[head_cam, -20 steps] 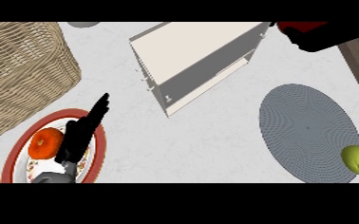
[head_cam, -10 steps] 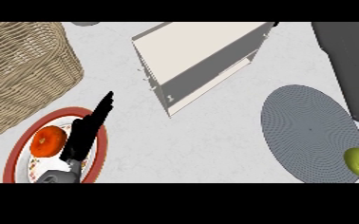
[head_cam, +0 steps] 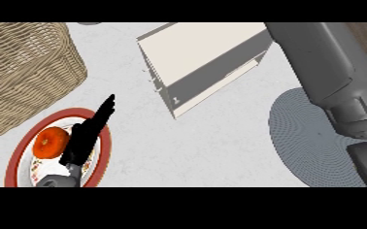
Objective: Pick the can from the placemat and place it in the tiered shelf
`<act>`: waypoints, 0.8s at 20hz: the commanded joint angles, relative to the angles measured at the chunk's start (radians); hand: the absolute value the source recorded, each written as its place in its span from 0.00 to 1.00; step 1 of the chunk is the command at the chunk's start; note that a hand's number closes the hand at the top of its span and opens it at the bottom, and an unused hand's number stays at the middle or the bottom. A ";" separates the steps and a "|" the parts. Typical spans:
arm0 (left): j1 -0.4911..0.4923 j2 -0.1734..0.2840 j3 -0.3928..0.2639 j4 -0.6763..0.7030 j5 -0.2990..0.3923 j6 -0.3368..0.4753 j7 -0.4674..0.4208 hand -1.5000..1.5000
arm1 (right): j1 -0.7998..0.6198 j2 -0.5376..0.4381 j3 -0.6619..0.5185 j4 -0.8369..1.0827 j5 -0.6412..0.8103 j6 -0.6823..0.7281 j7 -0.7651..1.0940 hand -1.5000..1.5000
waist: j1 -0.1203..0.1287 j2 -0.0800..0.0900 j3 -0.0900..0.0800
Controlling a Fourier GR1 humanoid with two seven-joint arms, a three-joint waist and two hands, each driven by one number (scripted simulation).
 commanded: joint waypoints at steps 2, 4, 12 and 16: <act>-0.004 0.025 0.017 -0.039 0.017 -0.032 0.033 0.50 | -0.059 0.062 -0.003 0.197 0.037 -0.030 -0.059 1.00 | 0.012 0.003 0.001; -0.017 -0.020 -0.007 0.057 -0.024 0.006 -0.034 0.50 | -0.039 0.117 -0.109 0.174 -0.104 0.027 -0.061 1.00 | 0.003 0.008 0.000; -0.018 -0.013 0.005 -0.004 0.003 -0.006 0.002 0.50 | -0.021 0.172 -0.428 0.222 -0.412 0.037 -0.041 0.00 | 0.029 0.012 0.003; -0.031 -0.023 0.000 0.012 -0.020 0.015 0.029 0.50 | -0.050 0.150 -0.499 0.228 -0.463 -0.003 -0.087 0.00 | 0.005 0.005 0.001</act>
